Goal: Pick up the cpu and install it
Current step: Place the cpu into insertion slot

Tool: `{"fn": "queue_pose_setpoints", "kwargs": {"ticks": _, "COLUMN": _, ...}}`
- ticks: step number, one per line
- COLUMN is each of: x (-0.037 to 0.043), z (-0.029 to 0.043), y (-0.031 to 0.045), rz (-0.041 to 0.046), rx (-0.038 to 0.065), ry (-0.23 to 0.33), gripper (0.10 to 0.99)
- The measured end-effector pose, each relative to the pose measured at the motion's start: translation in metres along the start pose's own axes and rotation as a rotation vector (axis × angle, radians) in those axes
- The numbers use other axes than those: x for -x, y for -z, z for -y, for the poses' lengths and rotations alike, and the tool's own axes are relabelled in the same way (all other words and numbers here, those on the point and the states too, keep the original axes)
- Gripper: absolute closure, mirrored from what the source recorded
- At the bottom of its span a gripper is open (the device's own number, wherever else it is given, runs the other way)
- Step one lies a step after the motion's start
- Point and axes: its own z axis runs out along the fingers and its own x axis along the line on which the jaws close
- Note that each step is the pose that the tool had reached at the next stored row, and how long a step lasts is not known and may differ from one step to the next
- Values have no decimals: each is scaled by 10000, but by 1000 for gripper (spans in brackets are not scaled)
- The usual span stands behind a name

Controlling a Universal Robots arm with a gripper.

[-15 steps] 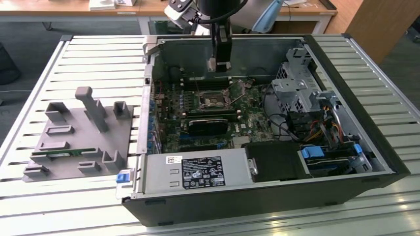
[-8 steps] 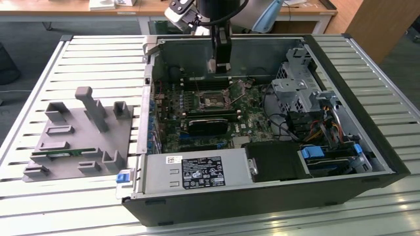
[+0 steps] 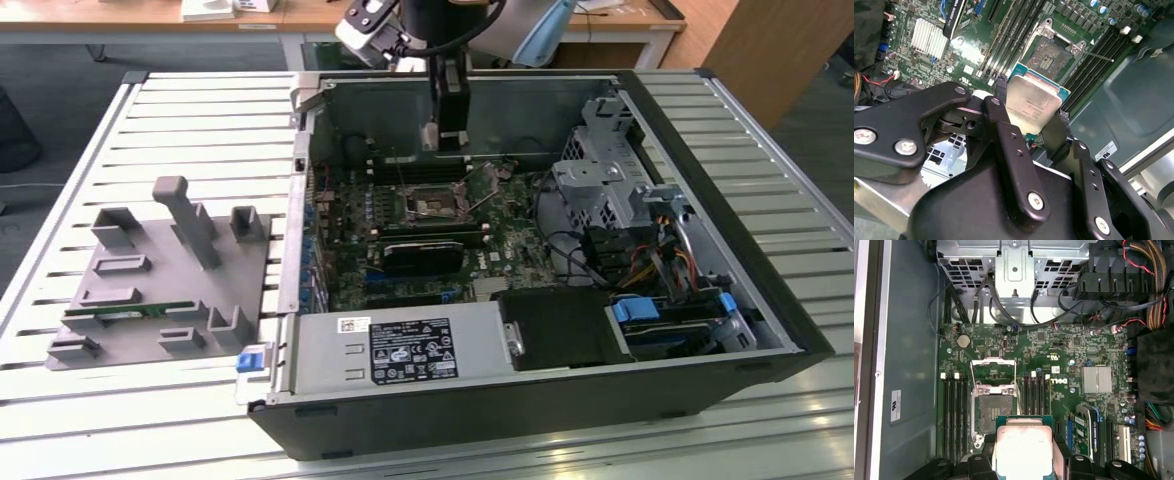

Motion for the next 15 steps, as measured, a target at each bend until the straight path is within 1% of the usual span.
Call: {"fn": "queue_pose_setpoints", "kwargs": {"ticks": 15, "x": -9, "z": 7, "y": -75, "rz": -7, "rx": 0, "ry": -1, "gripper": 553}}
